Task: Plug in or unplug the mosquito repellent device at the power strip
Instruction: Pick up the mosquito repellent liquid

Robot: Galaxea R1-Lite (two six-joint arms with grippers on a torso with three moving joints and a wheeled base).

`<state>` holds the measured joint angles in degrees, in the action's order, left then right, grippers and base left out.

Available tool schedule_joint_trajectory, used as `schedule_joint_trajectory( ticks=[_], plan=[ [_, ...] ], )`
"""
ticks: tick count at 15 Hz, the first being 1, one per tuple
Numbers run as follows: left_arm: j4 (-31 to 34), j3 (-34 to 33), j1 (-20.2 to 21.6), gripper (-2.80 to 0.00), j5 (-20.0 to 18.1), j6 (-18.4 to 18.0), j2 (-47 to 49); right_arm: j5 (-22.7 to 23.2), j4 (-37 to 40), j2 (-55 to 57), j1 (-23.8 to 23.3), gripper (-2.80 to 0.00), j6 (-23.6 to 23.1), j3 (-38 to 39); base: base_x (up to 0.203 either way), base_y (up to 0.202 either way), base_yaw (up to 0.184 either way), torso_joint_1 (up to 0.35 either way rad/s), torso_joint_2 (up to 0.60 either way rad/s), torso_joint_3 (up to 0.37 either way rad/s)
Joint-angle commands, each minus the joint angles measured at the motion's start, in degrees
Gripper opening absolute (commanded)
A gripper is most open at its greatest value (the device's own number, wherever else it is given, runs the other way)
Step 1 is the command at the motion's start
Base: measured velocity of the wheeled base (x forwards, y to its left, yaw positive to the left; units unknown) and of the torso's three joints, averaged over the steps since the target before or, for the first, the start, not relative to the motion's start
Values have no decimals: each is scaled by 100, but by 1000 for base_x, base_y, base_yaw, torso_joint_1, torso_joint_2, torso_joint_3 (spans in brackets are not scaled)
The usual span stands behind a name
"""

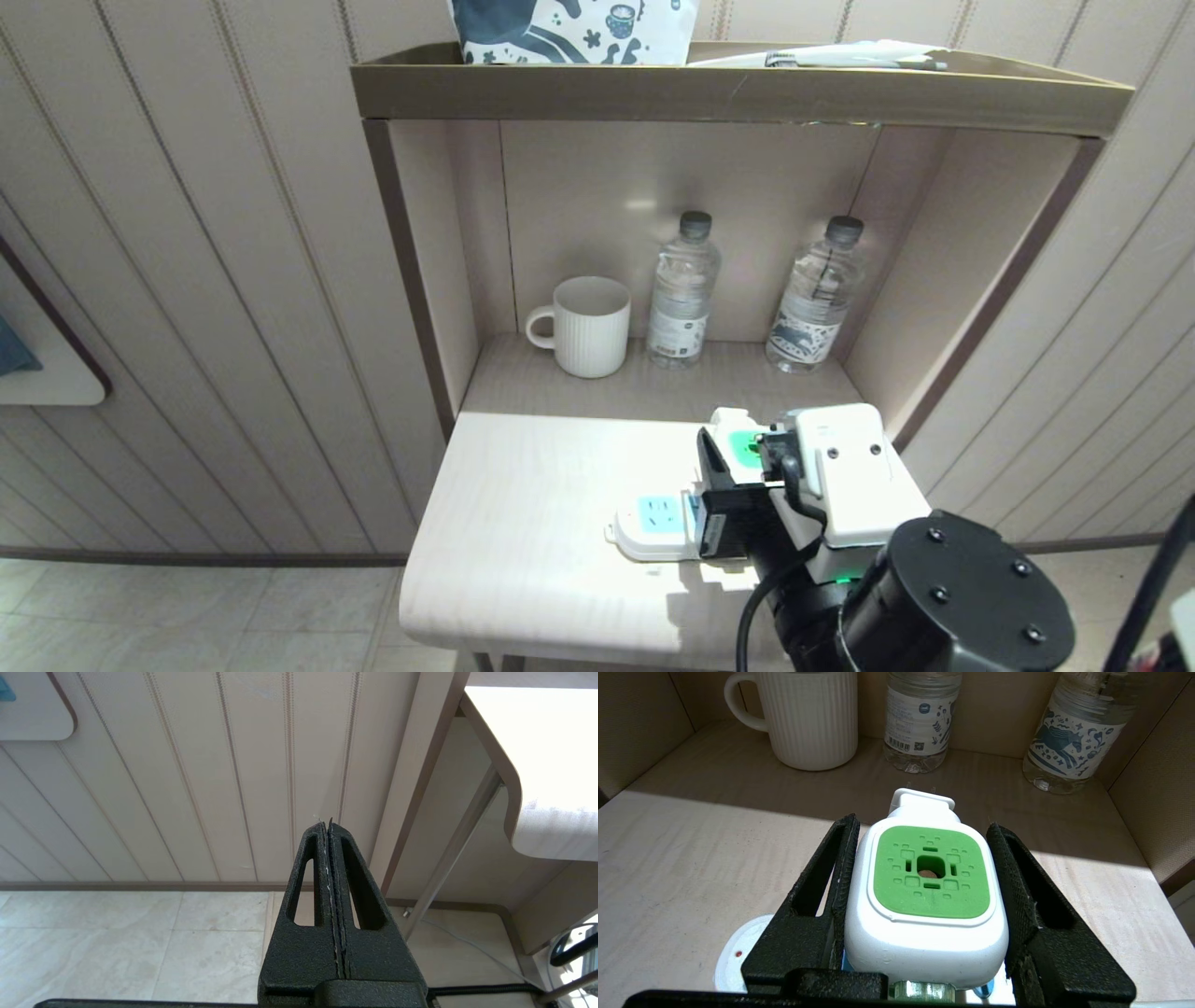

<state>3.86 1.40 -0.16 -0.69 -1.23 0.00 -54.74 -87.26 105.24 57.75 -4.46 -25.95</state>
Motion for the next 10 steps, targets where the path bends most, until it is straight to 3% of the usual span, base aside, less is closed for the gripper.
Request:
schedule_joint_trajectory(
  ticks=[1,6,8,10],
  plan=[
    [0,0,-2,-280,-1,0,0,-28,-269,12,-18,-280,-24,-6,0,0,0,0,0,0],
    [0,0,-2,-280,-1,0,0,162,-212,-395,-58,-280,-506,-332,0,0,0,0,0,0],
    [0,0,7,-280,-1,0,0,158,233,-595,-55,-280,-666,-588,0,0,0,0,0,0],
    [0,0,-2,-280,-1,0,0,138,1193,-1024,-60,-280,-688,-939,0,0,0,0,0,0]
  ],
)
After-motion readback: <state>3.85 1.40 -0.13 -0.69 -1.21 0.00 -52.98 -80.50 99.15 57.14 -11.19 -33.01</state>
